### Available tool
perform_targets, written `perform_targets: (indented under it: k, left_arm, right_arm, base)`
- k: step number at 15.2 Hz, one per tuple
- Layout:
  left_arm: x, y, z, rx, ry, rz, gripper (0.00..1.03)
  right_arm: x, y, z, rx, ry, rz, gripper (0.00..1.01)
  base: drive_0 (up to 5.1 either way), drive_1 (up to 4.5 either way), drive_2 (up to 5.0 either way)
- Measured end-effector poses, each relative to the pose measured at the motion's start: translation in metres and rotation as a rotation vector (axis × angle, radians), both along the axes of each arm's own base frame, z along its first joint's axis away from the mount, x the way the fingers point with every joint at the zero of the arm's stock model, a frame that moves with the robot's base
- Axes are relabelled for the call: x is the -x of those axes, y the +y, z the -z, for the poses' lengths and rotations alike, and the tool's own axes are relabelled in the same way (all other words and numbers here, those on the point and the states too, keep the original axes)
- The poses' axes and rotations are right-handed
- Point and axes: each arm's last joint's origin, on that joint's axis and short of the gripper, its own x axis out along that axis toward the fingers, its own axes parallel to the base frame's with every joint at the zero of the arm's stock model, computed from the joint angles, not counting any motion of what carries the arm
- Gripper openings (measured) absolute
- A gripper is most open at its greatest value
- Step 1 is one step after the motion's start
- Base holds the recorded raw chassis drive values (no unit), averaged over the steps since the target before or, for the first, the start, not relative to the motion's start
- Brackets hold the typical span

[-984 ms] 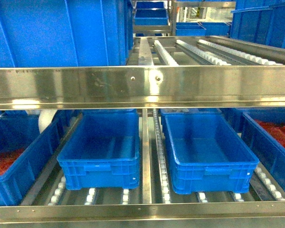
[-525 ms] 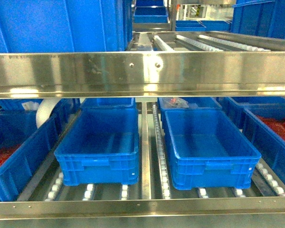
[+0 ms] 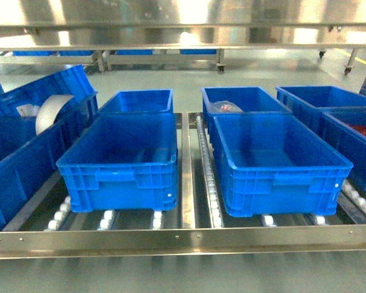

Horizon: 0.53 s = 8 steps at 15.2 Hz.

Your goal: Sort blue parts and orange caps into right shelf containers

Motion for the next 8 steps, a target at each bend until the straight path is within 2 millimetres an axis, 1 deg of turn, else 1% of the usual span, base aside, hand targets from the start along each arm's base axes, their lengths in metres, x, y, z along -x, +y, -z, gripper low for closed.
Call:
perform_targets:
  k: [8]
  left_arm:
    - [0.0000, 0.0000, -0.0001, 0.000, -0.001, 0.000, 0.41]
  right_arm:
    - [0.0000, 0.0000, 0.0000, 0.000, 0.000, 0.000, 0.39]
  base:
    - [0.0, 0.00, 0.0]
